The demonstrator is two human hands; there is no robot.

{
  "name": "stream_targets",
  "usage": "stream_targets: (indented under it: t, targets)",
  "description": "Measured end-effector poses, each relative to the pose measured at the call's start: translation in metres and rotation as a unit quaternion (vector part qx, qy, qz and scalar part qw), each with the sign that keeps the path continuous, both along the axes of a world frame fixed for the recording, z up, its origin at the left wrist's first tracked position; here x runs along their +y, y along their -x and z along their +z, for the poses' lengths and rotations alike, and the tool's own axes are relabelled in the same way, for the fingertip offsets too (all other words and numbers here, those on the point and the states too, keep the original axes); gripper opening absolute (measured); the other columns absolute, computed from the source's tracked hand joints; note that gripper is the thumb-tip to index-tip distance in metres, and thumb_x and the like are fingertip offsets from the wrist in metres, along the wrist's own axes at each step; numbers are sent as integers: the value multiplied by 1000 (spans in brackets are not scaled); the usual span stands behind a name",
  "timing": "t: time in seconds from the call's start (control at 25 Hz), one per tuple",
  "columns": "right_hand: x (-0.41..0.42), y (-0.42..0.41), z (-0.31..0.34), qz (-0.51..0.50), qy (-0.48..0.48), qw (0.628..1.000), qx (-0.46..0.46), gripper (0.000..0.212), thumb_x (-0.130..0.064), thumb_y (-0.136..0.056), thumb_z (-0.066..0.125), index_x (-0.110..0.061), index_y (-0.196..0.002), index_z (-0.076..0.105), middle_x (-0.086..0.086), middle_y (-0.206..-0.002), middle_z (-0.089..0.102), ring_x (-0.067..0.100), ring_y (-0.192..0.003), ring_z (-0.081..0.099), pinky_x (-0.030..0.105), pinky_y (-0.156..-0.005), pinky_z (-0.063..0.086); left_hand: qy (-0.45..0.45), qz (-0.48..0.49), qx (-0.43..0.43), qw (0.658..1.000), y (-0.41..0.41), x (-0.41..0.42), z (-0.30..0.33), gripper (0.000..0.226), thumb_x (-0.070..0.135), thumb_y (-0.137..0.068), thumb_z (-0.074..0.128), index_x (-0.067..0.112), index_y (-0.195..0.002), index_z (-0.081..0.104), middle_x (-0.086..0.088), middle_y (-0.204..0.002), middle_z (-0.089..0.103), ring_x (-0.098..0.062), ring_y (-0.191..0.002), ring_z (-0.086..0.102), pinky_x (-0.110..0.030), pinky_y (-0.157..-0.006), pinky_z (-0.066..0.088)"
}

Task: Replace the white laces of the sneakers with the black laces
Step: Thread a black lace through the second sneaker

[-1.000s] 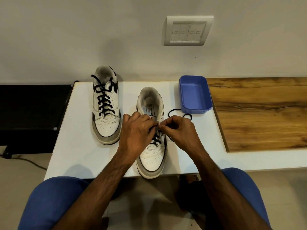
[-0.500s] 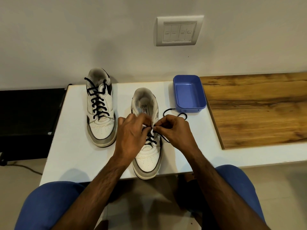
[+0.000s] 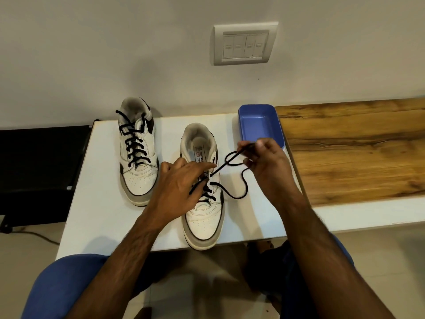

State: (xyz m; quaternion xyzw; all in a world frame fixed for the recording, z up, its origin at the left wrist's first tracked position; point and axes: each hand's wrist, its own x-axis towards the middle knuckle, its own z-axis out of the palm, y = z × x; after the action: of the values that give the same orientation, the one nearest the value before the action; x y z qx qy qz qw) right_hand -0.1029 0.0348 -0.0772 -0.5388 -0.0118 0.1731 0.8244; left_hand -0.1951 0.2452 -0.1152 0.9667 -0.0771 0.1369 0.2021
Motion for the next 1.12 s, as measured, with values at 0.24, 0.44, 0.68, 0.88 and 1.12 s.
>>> stream_targets:
  t: [0.24, 0.44, 0.68, 0.88, 1.12]
  targets:
    - [19, 10, -17, 118, 365, 905, -185, 14, -30, -97, 64, -17, -99, 59, -6, -82, 63, 2, -69, 57, 23, -66, 46, 75, 75, -31, 994, -3, 17, 8, 37, 29, -102, 46, 35, -136, 59, 5, -141, 48, -15, -120, 46, -34, -91, 23]
    - [32, 16, -22, 162, 422, 858, -244, 15, -25, -85, 80, -22, -93, 67, -12, -88, 67, 5, -80, 61, 19, -68, 47, 34, 57, 6, 998, -5, 19, 2, 45, 22, -102, 44, 46, -140, 52, 7, -164, 24, -23, -145, 23, -39, -103, 16]
    - [34, 13, -26, 138, 449, 839, -273, 1, -17, -91, 73, -18, -91, 72, -10, -87, 72, 5, -84, 64, 26, -77, 51, -50, -13, 32, 998, -9, 27, -1, 63, 5, -95, 43, 48, -141, 46, 10, -146, 47, -18, -148, 27, -56, -110, 16]
    - [11, 0, -1, -16, 21, 1000, -10, 13, -11, -106, 44, -11, -97, 53, 1, -80, 71, 16, -76, 64, 23, -67, 47, 53, -16, 15, 998, -9, 26, -2, 65, -1, -91, 51, 49, -132, 54, 19, -130, 53, -5, -142, 27, -41, -107, 13]
    - [15, 7, -18, 141, 392, 890, -183, 24, -44, -87, 73, -25, -96, 62, -3, -73, 61, 7, -64, 55, 23, -61, 44, 117, 1, 49, 992, -11, 24, -2, 41, 27, -101, 42, 54, -129, 55, 31, -126, 47, 2, -141, 23, -33, -102, 9]
